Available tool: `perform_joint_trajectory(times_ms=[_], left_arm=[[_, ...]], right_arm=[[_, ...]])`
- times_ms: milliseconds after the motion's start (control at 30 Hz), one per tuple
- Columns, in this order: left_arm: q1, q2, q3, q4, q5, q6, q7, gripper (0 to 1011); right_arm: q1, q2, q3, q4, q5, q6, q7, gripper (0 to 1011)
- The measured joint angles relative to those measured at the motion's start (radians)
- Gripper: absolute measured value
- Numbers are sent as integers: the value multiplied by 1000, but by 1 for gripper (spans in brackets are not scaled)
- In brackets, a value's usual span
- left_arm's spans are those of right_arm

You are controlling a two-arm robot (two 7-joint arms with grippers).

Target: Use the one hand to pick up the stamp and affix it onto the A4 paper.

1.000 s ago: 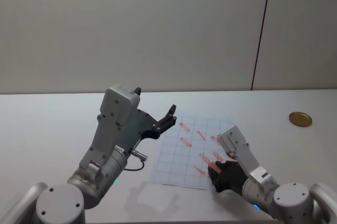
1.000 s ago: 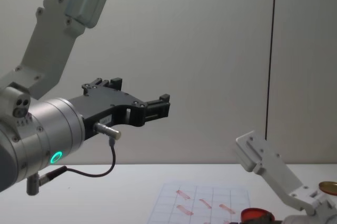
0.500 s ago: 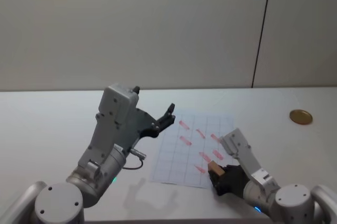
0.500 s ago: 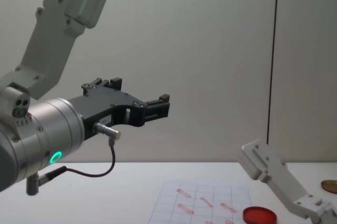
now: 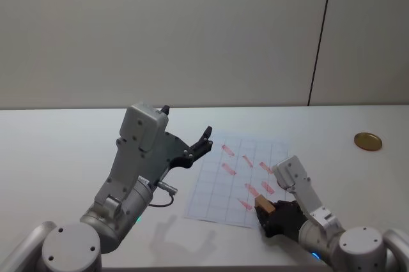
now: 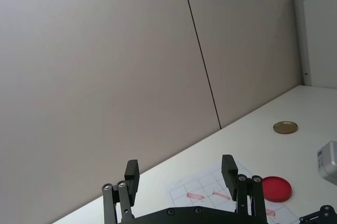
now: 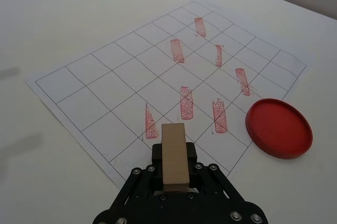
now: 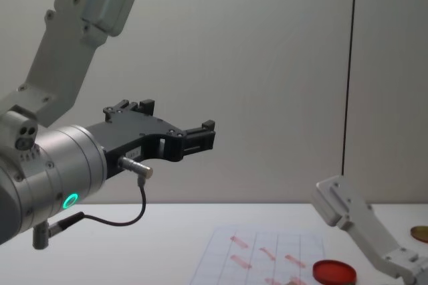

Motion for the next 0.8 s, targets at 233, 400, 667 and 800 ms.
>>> perform_joint_trajectory(times_ms=[233,400,667,800], left_arm=[[0,0,0,0,0,0,0,993],[0,0,0,0,0,0,0,993],[0,0,0,0,0,0,0,993],[0,0,0,0,0,0,0,993]], right_arm=[[-20,10,5,-53,10,-28,-18,224],[-29,16,11,-117,22,-51,-29,224],[-39,23,20,-196,42,-72,-41,224],[-43,27,25,-232,54,-77,-47,224]])
